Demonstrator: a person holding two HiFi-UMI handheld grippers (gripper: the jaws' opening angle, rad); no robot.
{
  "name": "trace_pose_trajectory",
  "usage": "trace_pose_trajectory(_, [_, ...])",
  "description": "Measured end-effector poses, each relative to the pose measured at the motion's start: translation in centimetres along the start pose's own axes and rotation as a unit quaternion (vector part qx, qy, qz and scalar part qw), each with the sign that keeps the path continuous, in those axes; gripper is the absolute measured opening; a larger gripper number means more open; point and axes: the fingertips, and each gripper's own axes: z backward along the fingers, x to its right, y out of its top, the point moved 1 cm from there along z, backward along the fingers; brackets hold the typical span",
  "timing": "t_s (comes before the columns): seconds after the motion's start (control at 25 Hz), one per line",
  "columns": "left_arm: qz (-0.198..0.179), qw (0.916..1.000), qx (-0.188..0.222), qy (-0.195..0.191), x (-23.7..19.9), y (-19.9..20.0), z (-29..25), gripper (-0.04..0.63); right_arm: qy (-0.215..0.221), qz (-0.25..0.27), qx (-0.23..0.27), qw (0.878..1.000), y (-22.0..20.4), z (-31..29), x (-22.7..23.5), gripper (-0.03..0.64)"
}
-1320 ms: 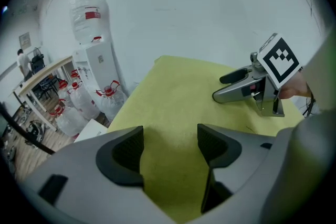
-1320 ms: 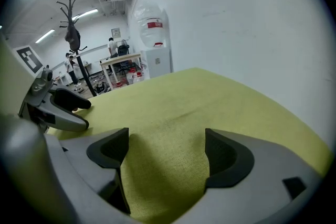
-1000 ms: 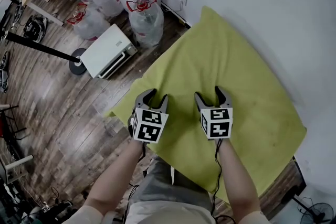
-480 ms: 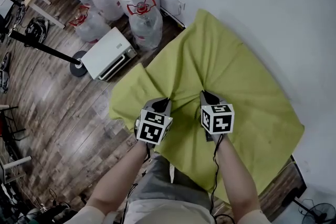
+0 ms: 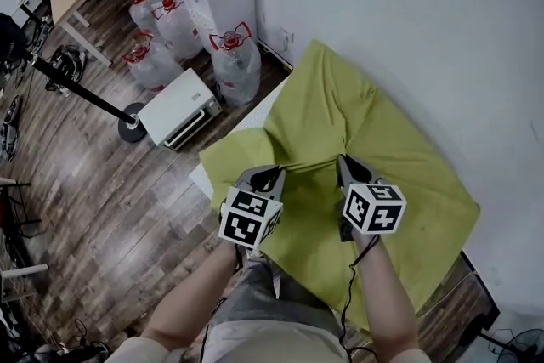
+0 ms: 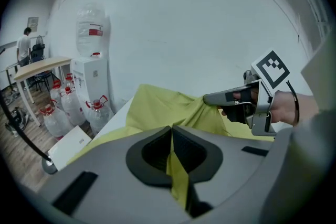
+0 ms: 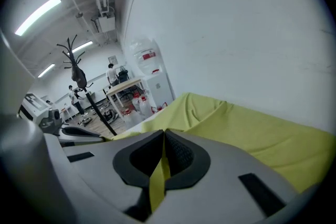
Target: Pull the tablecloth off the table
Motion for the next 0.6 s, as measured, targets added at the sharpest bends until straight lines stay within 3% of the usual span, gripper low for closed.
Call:
trace_pose_trajectory(0.36, [-0.036,0.9956,0.085,0.015,2.4,8.8,6.7,0.021,0.028,0.022,0.118,0.992,10.2,9.0,-4.4,0.029])
trace_pose_trajectory(0.6, [-0.061,0.9847,0.159,0.035,2.5,16.6,13.1,0.021,0.072,0.075,0.207,0.973,19.1,15.1,-9.8,0.029])
